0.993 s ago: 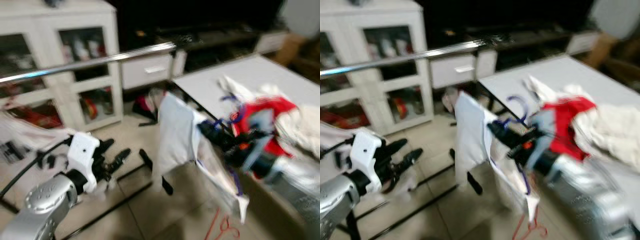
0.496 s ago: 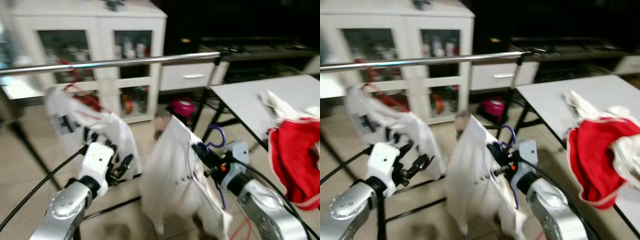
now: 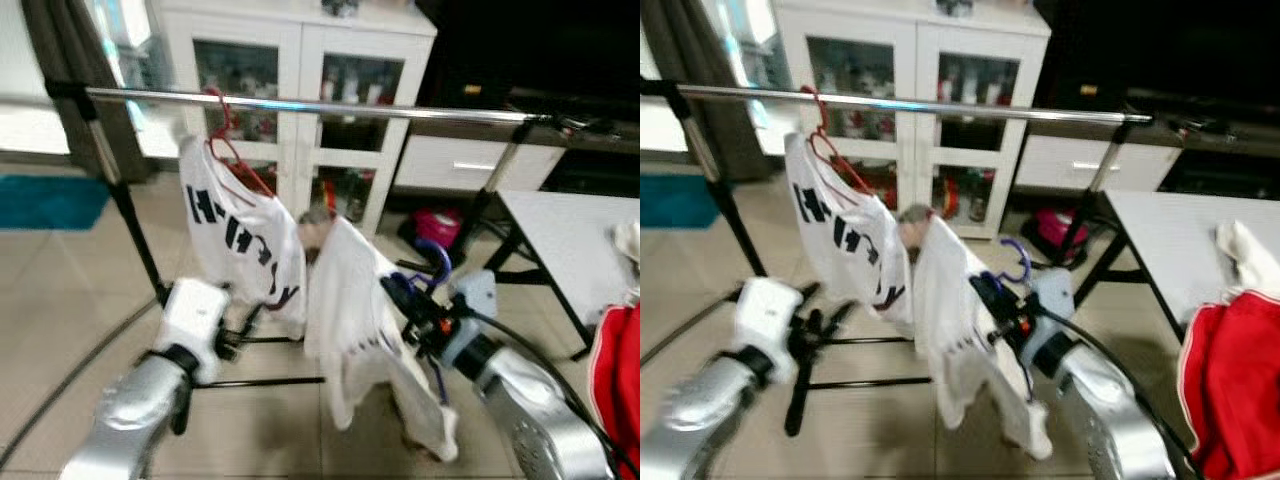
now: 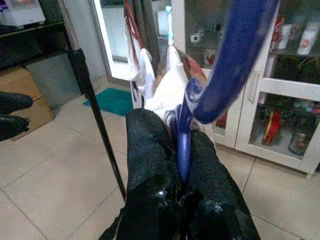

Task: Hang hanger

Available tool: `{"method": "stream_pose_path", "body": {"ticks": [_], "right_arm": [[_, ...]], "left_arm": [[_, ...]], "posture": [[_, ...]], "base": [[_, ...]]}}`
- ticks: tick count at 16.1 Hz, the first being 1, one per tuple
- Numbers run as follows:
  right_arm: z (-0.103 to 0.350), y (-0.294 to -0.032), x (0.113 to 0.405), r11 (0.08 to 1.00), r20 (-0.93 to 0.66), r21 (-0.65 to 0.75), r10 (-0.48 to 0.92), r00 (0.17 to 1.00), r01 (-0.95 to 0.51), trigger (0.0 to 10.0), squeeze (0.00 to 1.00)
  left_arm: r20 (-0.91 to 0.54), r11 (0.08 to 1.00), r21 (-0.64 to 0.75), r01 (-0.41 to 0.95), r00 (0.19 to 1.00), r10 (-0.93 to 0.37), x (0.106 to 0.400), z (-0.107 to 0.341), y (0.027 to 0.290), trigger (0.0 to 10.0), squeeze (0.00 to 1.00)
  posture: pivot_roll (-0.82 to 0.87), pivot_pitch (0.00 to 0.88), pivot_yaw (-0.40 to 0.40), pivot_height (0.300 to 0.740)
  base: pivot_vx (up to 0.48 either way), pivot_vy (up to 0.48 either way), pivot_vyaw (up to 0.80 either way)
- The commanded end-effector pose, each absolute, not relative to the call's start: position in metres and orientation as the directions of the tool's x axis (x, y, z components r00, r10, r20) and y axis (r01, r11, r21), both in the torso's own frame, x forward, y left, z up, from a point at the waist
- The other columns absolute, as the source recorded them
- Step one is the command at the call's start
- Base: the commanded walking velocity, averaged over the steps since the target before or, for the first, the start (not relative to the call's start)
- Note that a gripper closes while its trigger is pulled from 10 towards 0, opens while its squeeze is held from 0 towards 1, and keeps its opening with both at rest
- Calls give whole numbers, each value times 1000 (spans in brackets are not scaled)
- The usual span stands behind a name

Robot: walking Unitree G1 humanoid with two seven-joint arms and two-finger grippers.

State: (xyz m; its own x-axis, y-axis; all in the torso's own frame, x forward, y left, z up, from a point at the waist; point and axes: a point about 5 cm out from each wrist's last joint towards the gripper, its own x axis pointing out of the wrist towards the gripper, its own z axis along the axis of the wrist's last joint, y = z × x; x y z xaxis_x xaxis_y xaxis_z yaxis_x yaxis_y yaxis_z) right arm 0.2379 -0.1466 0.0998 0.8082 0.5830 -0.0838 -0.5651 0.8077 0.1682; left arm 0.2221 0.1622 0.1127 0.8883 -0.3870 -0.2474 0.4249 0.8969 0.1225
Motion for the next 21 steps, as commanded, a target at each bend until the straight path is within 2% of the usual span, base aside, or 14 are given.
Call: {"method": "stream_pose_path", "body": {"ticks": [1,2,3,7,10,11,12,13,16,17,18,19,20,21], "right_arm": [[108,-143,239,790,-46,161,605,795,-592,10000,0],[111,-140,240,774,-33,151,626,779,-615,10000,0],[116,-138,240,754,-18,139,650,760,-642,10000,0],[129,-141,240,678,3,115,731,683,-726,10000,0],[138,-151,234,554,-53,57,832,552,-831,10000,0],[143,-158,232,486,-101,18,870,482,-874,10000,0],[147,-161,231,446,-118,-2,889,443,-895,10000,0],[150,-162,232,430,-117,-2,897,427,-903,10000,0],[166,-163,233,345,-85,-16,935,345,-938,10000,0],[170,-164,235,325,-76,-20,943,325,-946,10000,0],[171,-164,236,318,-72,-19,945,319,-948,10000,0],[172,-164,236,313,-71,-20,947,313,-950,10000,0],[173,-163,236,292,-69,-22,954,293,-956,10000,0],[174,-162,236,281,-66,-21,957,282,-959,10000,0]], "left_arm": [[-222,900,154,408,902,-371,227,120,169,10000,0],[-205,897,131,422,897,-392,230,123,171,10000,0],[-181,889,102,446,887,-424,234,129,172,10000,1000],[-191,865,136,483,869,-456,244,138,184,10000,1000],[-178,827,190,529,847,-501,250,153,197,10000,1000],[-196,785,202,586,810,-553,251,162,202,10000,1000],[-220,752,220,621,783,-582,248,165,206,10000,937],[-232,739,215,638,769,-596,247,166,207,10000,0],[-320,668,166,725,680,-660,237,156,215,10000,0],[-320,625,99,775,619,-717,227,157,214,10000,0],[-330,610,87,787,601,-728,223,156,215,6980,0],[-344,607,90,789,597,-725,222,155,216,4941,0],[-367,622,108,775,613,-700,223,152,223,0,0],[-359,634,112,765,626,-692,225,152,227,0,0]], "posture": [[-10,0,-76,740],[-11,0,-74,740],[-11,0,-73,740],[-15,0,-64,740],[-17,0,-64,740],[-24,0,-59,740],[-24,0,-59,740],[-33,0,-58,740],[-35,0,-59,740],[-36,0,-59,740],[-34,0,-58,740],[-34,0,-58,740],[-32,0,-58,740],[-31,0,-58,740]], "base": [[0,0,0],[0,0,0],[0,0,0],[0,0,0],[0,0,0],[0,0,0],[0,0,0],[0,0,0],[0,0,0],[0,0,0],[0,0,0],[0,0,0],[0,0,0],[0,0,0]]}}
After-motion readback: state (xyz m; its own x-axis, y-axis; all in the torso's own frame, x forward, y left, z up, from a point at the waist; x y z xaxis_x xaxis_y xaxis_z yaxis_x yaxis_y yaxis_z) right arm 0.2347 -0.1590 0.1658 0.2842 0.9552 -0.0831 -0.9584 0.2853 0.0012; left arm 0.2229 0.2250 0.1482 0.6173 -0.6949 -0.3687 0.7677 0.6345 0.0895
